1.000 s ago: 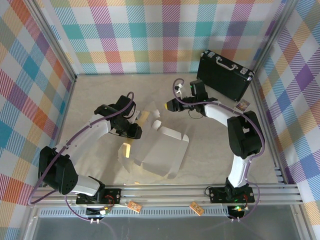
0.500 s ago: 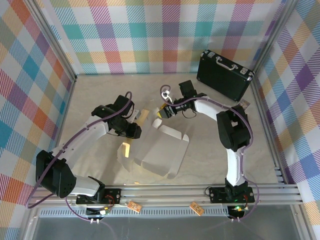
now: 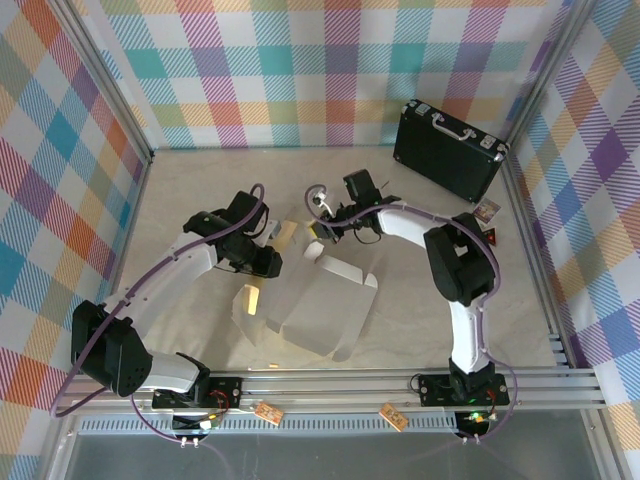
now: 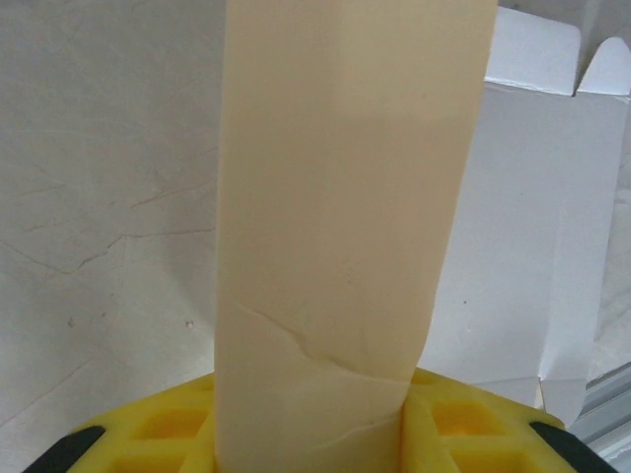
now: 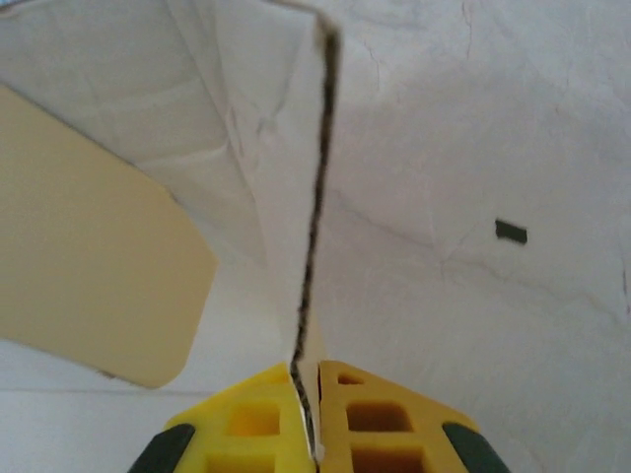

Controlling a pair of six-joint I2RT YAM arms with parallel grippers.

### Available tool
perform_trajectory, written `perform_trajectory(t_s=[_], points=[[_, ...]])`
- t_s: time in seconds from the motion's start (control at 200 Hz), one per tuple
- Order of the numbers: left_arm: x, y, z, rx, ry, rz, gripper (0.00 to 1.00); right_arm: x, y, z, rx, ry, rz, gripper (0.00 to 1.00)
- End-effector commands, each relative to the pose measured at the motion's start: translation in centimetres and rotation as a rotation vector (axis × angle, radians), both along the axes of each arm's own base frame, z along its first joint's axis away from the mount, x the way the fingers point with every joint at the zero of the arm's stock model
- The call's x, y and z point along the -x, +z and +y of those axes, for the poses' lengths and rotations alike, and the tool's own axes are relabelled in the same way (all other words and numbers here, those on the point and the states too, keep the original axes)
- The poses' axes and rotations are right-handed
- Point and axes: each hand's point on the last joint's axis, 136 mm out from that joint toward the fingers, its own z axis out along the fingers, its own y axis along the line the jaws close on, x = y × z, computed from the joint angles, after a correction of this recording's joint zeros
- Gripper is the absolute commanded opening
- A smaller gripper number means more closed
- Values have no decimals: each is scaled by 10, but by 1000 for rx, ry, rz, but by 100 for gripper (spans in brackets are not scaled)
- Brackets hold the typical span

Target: Fold the paper box

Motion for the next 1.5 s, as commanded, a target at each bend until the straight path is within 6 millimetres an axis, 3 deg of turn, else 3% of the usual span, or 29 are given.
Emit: perform_trajectory(t_s=[0.0,0.15,0.315,0.66,0.9,0.975,1.035,1.305,1.38,1.495], points=[[-5,2,10,-39,65,-37,33,-15,19,-11,-25,-202,-6,0],[-6,9,7,2,75,-72,33,0,18,-7,-17,-281,16,0],[-2,11,4,26,80,-99,34,4,13,-17,-50,-488,126,0],[3,3,-16,74,106,-128,35,54,8,-6,-153,-650,192,0],[7,2,-25,94,103,-135,35,84,4,21,-277,-584,204,0],[8,2,-27,97,103,-137,35,95,-3,29,-264,-562,213,0],[8,3,-29,102,101,-141,35,100,4,40,-294,-519,197,0],[10,-2,-32,89,76,-151,35,124,-5,58,-279,-336,158,0],[10,-3,-31,72,65,-156,35,127,-1,62,-277,-266,139,7],[11,-2,-26,43,53,-164,35,119,1,54,-278,-242,125,15]])
